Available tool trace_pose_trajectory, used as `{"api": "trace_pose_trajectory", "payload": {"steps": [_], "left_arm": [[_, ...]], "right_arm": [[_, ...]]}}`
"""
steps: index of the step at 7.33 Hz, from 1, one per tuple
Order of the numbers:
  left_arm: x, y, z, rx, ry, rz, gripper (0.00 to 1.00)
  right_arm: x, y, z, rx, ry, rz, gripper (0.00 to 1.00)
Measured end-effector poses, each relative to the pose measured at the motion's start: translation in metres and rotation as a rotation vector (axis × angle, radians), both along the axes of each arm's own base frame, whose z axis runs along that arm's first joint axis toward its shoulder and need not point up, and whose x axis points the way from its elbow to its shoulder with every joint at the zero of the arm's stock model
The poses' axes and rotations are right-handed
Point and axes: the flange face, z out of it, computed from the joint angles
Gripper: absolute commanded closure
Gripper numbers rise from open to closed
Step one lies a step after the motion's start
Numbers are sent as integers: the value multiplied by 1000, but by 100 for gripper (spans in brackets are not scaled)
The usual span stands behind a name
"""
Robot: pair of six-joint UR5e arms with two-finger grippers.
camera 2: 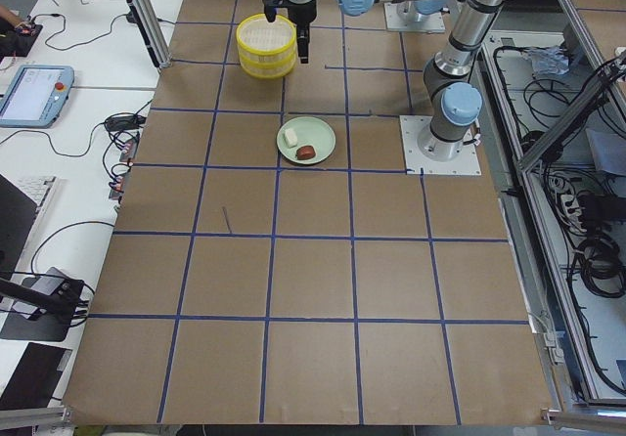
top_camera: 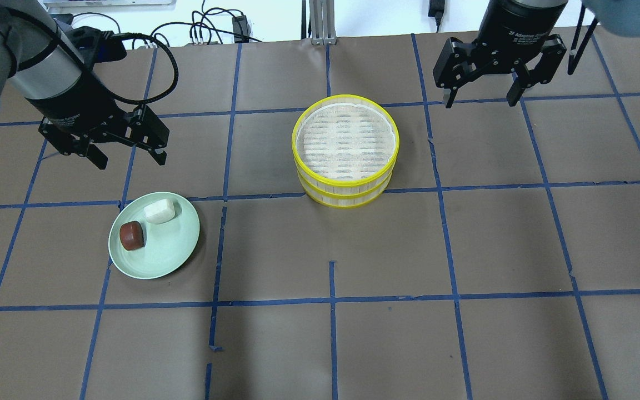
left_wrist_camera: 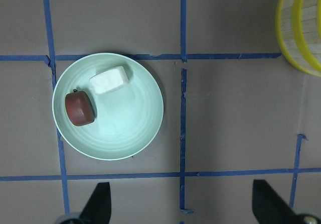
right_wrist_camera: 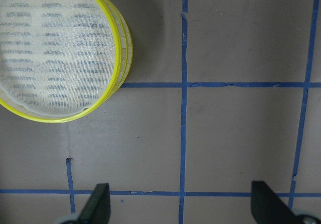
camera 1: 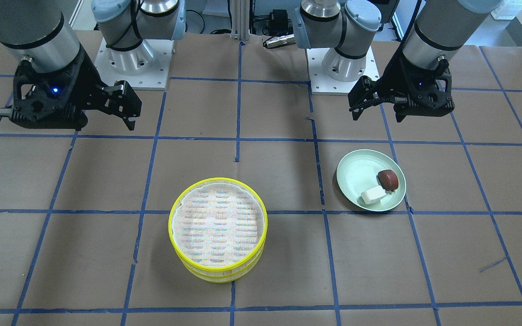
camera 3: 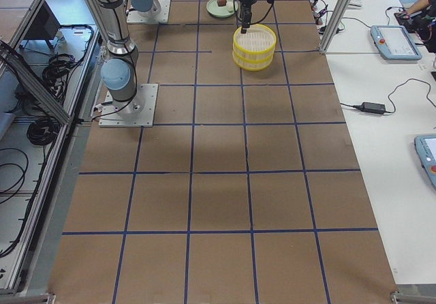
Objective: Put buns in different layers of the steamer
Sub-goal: 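Lower the right gripper toward the steamer while the left gripper approaches the plate, then grasp the top steamer tier rim with right gripper while left grasps white bun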
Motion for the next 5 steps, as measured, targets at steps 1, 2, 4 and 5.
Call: {"api": "trace_pose_trajectory", "payload": {"steps": [1, 2, 4, 5], "left_arm": [[3, 1, -8, 17, 0, 0, 0], [10, 0, -24, 36, 2, 12, 0], [25, -12, -70, 36, -18, 14, 0], [31, -21, -94, 32, -47, -21, 0]], "right_arm": [[13, -17, -20, -26, 5, 6, 0], [27, -34, -46, -33, 5, 21, 0], [41, -70, -104, -44, -7, 16, 0], [44, -79, -121, -43, -17, 0, 0]]}}
